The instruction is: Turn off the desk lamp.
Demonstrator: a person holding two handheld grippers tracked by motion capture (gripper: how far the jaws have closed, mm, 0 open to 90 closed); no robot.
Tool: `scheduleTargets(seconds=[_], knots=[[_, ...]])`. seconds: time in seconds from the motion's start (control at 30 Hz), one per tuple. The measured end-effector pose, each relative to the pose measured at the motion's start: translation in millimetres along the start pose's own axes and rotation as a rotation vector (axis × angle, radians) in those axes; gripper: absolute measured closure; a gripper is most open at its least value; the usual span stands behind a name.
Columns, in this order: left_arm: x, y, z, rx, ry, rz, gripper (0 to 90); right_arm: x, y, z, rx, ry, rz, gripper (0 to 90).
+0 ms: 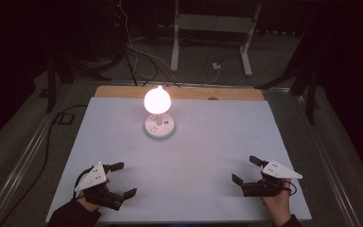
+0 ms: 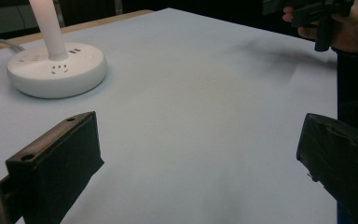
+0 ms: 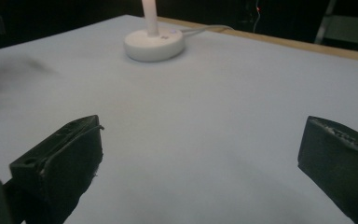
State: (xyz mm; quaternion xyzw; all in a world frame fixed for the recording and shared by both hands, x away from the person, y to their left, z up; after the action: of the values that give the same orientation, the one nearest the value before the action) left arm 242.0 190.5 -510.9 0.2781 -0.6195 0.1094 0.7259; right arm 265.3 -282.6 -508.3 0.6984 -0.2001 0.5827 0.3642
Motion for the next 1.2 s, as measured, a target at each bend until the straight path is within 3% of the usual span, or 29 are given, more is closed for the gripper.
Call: scheduleTargets(seconds=[0.23,0.47,0.77,1.2], knots=[[-0.5,-0.1,0.9,-0.006,-0.003,-0.011,0.4,1.9,-2.3,-6.2,0.011,0.051,0.006,0.0],[-0.4,-0.6,2.8,-0.009,-0.017,-0.025,0.4,1.6,-5.3,-6.6,-0.016,0.044,0.009,0.0],[1.7,-2.6,7.1,-0.019,-0.041,-0.037,0.4,3.9,-7.6,-10.2,-0.008,0.064,0.004,0.0],[13.7,-5.6,12.0,-0.047,-0.038,-0.044,0.4,7.4,-3.9,-8.8,-0.04,0.056,0.033,0.0]])
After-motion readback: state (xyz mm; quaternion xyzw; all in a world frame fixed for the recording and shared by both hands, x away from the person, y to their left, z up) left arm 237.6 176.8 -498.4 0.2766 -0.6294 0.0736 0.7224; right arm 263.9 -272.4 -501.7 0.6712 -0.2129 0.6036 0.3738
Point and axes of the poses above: each handheld gripper's, and its own axes: y roughly backward along the jaws, x roughly out of its top, z roughly to its right, the point moved 3 cm from there along -y, roughly forward along the jaws, and after that the axes turned 5 degrees about z, right-handed, at the moved point
